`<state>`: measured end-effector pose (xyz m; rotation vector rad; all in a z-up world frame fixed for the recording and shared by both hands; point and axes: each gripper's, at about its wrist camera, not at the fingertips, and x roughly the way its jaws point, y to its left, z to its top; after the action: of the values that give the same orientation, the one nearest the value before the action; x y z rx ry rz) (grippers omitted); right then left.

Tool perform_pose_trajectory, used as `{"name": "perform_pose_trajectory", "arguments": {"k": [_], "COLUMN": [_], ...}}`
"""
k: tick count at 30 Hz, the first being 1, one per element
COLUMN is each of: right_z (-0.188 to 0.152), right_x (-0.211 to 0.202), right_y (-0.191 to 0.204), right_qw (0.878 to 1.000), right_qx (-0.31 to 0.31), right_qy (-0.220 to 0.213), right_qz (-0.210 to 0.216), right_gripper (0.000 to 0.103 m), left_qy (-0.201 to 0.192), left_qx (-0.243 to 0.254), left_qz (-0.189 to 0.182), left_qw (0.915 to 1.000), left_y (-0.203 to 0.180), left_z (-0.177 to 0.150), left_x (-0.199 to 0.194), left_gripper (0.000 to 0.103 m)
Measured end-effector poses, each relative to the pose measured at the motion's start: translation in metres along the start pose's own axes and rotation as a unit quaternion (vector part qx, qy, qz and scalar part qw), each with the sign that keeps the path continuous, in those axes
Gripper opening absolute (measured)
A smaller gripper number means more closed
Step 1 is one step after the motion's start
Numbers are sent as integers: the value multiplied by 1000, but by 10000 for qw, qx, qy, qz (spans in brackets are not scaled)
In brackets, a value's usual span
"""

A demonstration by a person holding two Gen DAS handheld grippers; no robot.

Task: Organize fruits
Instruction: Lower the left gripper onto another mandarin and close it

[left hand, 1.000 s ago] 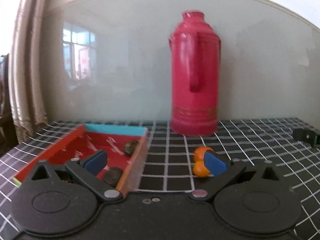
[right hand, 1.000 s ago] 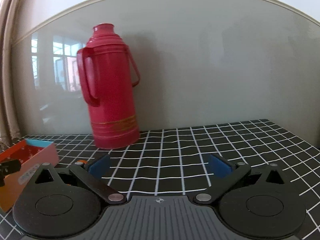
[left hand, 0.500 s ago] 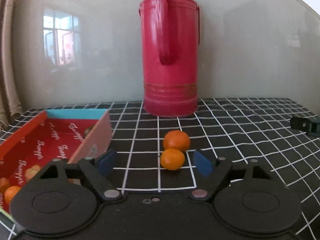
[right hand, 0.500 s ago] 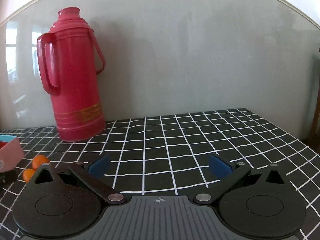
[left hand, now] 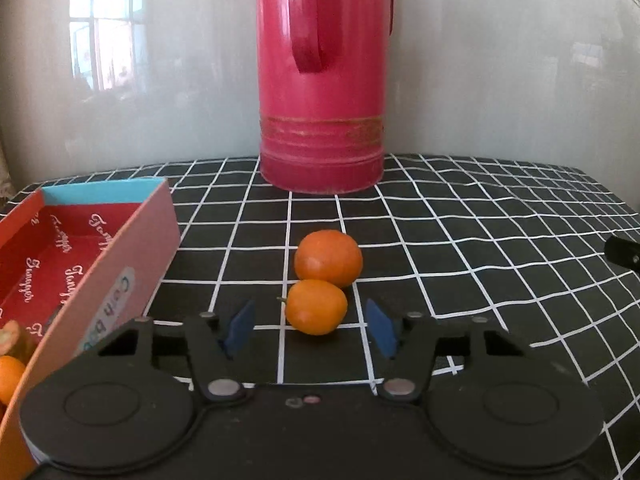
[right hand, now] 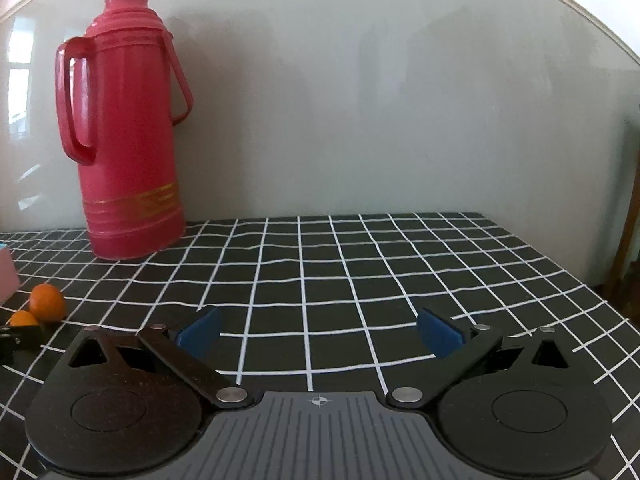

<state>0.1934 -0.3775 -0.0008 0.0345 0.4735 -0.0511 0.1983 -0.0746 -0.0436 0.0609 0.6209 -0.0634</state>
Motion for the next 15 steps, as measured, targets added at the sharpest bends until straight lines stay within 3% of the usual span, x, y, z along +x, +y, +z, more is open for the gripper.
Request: {"name": "perform_pose_trajectory", "arguments": {"k": [1,2,3,8,15], "right_z": [0,0,-1,-2,0], "right_x": [0,-1,-1,-2,-5], "right_y": [0,0,0,-3,0], "right_qw": [10000,10000,10000,10000,9996], "right_qx": [-20,-52,-84,-14,240], "right_qy": [15,12,9,43,85], "right_qz": [17,23,21,21,142], "right_gripper": [103,103,103,103,103], "left_qy": [32,86,139,-25,-416], "left_qx": [15,30,37,95,208], "left_qz": [10,-16,-27,-9,51], "left_qw": [10000,10000,9999,10000,9989], "left_y": [-1,-2,-2,-4,4], "left_z": [0,1,1,-1,0], "left_x": [2,4,6,0,-38], "left_gripper": [46,27,25,25,25]}}
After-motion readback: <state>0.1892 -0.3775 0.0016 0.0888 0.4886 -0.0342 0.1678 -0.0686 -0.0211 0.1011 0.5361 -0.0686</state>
